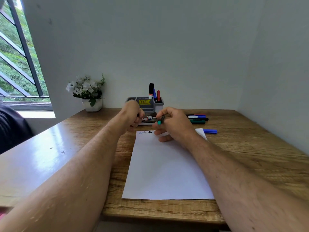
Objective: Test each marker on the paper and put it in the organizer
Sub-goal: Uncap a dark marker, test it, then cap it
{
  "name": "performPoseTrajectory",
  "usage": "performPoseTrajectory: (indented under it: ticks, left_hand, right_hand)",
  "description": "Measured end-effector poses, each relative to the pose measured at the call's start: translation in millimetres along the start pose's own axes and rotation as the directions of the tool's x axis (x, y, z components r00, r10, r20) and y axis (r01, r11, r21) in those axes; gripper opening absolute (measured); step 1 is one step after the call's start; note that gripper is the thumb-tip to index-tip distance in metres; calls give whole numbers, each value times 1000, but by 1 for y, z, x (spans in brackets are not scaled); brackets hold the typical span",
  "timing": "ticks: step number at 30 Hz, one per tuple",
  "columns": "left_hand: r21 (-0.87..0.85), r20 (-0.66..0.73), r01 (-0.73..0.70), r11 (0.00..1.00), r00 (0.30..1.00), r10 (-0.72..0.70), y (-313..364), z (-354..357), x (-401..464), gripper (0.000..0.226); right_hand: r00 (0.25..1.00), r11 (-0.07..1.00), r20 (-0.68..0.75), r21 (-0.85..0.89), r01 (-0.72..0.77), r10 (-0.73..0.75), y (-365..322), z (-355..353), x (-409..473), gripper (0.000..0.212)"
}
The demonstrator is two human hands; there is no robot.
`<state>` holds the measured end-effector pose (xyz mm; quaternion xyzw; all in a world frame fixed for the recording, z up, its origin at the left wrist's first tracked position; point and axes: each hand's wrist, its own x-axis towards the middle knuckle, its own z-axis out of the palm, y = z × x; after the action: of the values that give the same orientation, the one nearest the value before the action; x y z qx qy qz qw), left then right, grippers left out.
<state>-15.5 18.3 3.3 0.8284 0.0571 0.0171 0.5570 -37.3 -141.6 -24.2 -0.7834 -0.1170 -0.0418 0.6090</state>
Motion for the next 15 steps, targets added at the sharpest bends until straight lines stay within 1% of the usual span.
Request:
performPoseTrajectory:
  ticks: [1, 3, 4, 5, 7, 8, 10, 13, 15]
  left_hand:
    - [108, 17, 23, 994, 1000, -25, 0, 0, -2, 27]
    - [338, 60, 12, 941, 998, -34, -2, 2, -2, 21]
    - [424, 86, -4, 905, 996, -36, -3, 4, -2, 20]
    - [470, 89, -9, 882, 995, -38, -5, 7, 0, 18]
    - [505, 59, 14, 863, 997, -50, -8, 8, 5, 4]
    - [527, 58, 14, 850, 997, -53, -8, 8, 7, 4]
    - [577, 98, 5, 817, 992, -75, -9, 7, 10, 17]
    - [605, 156, 1, 797, 981, -119, -6, 6, 8, 42]
    - [600, 173, -6, 800, 977, -123, -6, 6, 8, 43]
  right_hand:
    - [1000, 1000, -21, 11, 9, -9, -1, 0, -1, 7]
    - [995, 999, -96, 43, 1, 3, -2, 1, -2, 26]
    - [991, 997, -132, 71, -16, 25, -3, 0, -2, 35]
    - [986, 995, -158, 92, -34, 48, -3, -1, -1, 38]
    - [984, 994, -160, 97, -58, 73, -2, -3, -1, 32]
    - [986, 993, -148, 102, -66, 81, -2, -3, -1, 25]
    - [986, 992, -133, 94, -86, 98, -2, -2, -2, 17]
    - [987, 991, -106, 63, -118, 124, -3, 0, -1, 16]
    - [989, 995, -103, 9, -104, 105, -1, 0, 0, 18]
